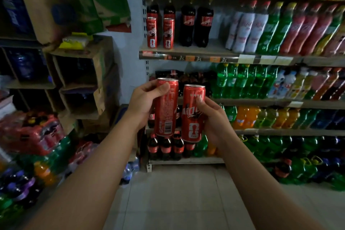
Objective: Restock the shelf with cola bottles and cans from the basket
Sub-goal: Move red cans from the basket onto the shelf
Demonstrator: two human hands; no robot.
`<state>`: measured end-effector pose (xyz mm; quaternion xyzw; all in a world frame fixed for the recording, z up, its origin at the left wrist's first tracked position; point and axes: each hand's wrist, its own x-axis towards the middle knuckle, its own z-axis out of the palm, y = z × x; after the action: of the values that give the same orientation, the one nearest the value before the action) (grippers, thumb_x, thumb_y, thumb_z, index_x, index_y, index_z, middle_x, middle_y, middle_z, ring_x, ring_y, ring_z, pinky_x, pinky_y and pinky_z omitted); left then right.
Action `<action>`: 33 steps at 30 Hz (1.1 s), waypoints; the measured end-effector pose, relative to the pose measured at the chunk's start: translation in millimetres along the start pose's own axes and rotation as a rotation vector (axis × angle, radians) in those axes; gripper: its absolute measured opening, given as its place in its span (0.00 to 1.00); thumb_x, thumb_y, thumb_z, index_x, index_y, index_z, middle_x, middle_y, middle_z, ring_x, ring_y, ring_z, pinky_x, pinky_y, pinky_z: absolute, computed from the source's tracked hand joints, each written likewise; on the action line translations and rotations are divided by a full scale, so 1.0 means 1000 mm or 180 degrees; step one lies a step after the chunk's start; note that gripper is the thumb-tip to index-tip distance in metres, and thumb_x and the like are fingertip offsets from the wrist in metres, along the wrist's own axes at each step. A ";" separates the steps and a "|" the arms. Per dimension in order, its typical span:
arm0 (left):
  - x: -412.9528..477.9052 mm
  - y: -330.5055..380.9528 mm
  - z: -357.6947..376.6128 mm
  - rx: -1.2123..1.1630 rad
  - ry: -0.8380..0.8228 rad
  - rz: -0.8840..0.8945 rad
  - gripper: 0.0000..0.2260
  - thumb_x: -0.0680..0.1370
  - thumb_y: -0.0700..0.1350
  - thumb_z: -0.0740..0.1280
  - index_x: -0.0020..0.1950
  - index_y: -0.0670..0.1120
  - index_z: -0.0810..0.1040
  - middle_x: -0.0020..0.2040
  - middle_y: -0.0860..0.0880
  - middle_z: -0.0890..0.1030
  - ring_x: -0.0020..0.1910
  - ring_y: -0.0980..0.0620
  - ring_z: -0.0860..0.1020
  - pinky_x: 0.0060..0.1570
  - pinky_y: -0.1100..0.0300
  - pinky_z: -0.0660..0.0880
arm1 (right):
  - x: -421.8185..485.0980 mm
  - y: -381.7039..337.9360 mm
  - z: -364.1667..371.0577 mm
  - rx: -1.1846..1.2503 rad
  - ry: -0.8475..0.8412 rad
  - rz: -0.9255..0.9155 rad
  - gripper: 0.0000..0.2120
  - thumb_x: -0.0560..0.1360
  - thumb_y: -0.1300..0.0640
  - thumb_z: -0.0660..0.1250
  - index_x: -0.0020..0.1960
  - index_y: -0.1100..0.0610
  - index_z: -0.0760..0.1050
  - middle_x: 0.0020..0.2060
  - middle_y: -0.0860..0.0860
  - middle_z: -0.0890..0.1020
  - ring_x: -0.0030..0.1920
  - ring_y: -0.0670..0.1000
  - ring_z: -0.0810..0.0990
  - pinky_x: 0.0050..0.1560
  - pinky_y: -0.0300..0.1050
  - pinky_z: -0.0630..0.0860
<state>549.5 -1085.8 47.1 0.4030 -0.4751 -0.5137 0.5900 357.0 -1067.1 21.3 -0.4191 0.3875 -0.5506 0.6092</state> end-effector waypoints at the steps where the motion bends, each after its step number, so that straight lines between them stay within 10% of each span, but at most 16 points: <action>1: 0.020 -0.001 -0.003 0.0023 -0.0015 0.0011 0.13 0.65 0.49 0.74 0.47 0.48 0.84 0.44 0.47 0.85 0.46 0.47 0.83 0.52 0.48 0.76 | 0.019 0.000 0.002 0.0002 -0.0015 -0.0021 0.20 0.72 0.52 0.69 0.62 0.58 0.77 0.54 0.58 0.84 0.53 0.58 0.84 0.48 0.55 0.81; 33: 0.417 0.037 0.069 0.0118 -0.0348 0.0694 0.17 0.70 0.52 0.71 0.56 0.47 0.80 0.53 0.48 0.84 0.56 0.48 0.81 0.59 0.47 0.75 | 0.398 -0.140 -0.052 -0.0162 0.0069 -0.1028 0.23 0.72 0.49 0.69 0.63 0.58 0.76 0.54 0.56 0.82 0.55 0.55 0.82 0.51 0.52 0.79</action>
<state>499.5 -1492.0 159.0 0.3312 -0.5570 -0.4588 0.6080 297.2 -1474.1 130.6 -0.4853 0.3354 -0.6358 0.4977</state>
